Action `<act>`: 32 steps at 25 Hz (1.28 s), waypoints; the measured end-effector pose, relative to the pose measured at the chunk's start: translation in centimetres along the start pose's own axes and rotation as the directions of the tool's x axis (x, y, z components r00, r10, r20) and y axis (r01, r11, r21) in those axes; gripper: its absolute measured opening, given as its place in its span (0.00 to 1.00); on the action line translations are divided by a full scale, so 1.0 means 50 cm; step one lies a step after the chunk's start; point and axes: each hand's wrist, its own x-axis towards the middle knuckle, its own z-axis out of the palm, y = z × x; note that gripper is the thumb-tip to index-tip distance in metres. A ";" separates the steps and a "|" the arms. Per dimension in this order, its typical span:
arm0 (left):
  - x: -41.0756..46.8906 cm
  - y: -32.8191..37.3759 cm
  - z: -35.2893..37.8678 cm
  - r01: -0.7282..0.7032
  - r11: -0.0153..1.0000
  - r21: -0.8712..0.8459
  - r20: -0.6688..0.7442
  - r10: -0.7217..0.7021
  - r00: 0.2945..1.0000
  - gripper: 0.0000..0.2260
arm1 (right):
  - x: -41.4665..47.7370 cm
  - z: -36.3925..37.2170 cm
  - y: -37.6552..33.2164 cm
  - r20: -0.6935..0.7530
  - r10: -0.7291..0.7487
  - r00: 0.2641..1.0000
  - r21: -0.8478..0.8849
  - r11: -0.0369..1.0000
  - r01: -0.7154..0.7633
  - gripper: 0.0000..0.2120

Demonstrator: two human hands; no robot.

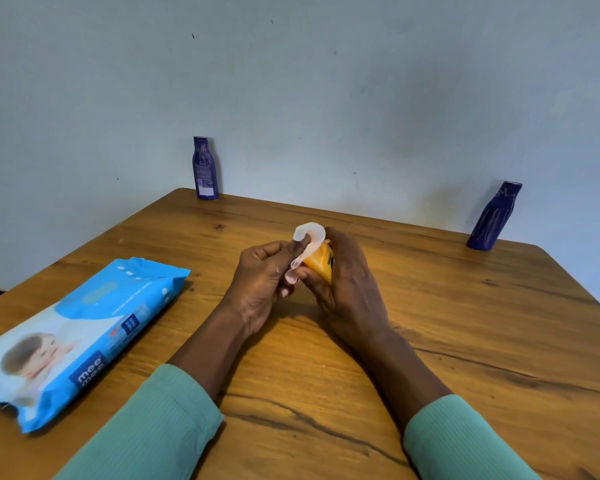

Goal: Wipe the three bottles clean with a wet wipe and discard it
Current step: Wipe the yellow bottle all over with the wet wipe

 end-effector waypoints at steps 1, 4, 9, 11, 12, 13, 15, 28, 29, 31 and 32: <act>-0.004 0.000 0.004 -0.004 1.000 -0.007 0.049 0.004 0.999 0.11 | 0.001 -0.003 0.003 -0.028 0.011 1.000 0.030 1.000 -0.010 0.32; -0.014 -0.005 0.019 -0.113 0.993 0.017 0.087 0.111 0.990 0.10 | 0.003 -0.009 0.000 -0.074 0.079 0.994 0.111 0.991 -0.070 0.33; -0.009 -0.033 0.024 -0.423 0.830 0.365 -0.039 0.467 0.883 0.18 | 0.008 0.000 -0.042 0.091 0.319 0.944 0.570 0.760 -0.312 0.31; -0.009 -0.042 0.019 -0.500 0.617 0.607 0.012 0.623 0.782 0.20 | 0.005 -0.004 -0.051 0.191 0.424 0.885 0.766 0.499 -0.405 0.30; -0.009 -0.046 0.019 -0.530 0.507 0.680 0.073 0.672 0.737 0.17 | 0.005 -0.009 -0.049 0.207 0.480 0.852 0.794 0.427 -0.433 0.29; -0.010 -0.049 0.022 -0.547 0.434 0.716 0.136 0.682 0.719 0.14 | 0.005 -0.014 -0.042 0.205 0.531 0.822 0.801 0.392 -0.452 0.27; -0.022 -0.053 0.033 -0.560 0.377 0.737 0.235 0.634 0.736 0.13 | 0.007 -0.015 -0.021 0.201 0.617 0.761 0.812 0.330 -0.482 0.27; -0.010 -0.019 0.053 -0.349 0.599 0.720 -0.061 0.556 0.829 0.14 | 0.013 -0.020 0.002 0.339 0.569 0.749 0.731 0.341 -0.591 0.26; -0.007 -0.020 0.058 -0.310 0.633 0.709 -0.096 0.523 0.847 0.14 | 0.014 -0.022 0.002 0.356 0.585 0.729 0.720 0.326 -0.613 0.26; -0.028 -0.033 0.068 -0.276 0.638 0.719 -0.096 0.485 0.869 0.14 | 0.011 -0.029 0.003 0.360 0.625 0.693 0.733 0.269 -0.624 0.23; -0.052 -0.042 0.069 -0.280 0.625 0.729 -0.068 0.473 0.879 0.14 | 0.011 -0.032 0.002 0.353 0.652 0.671 0.744 0.239 -0.624 0.20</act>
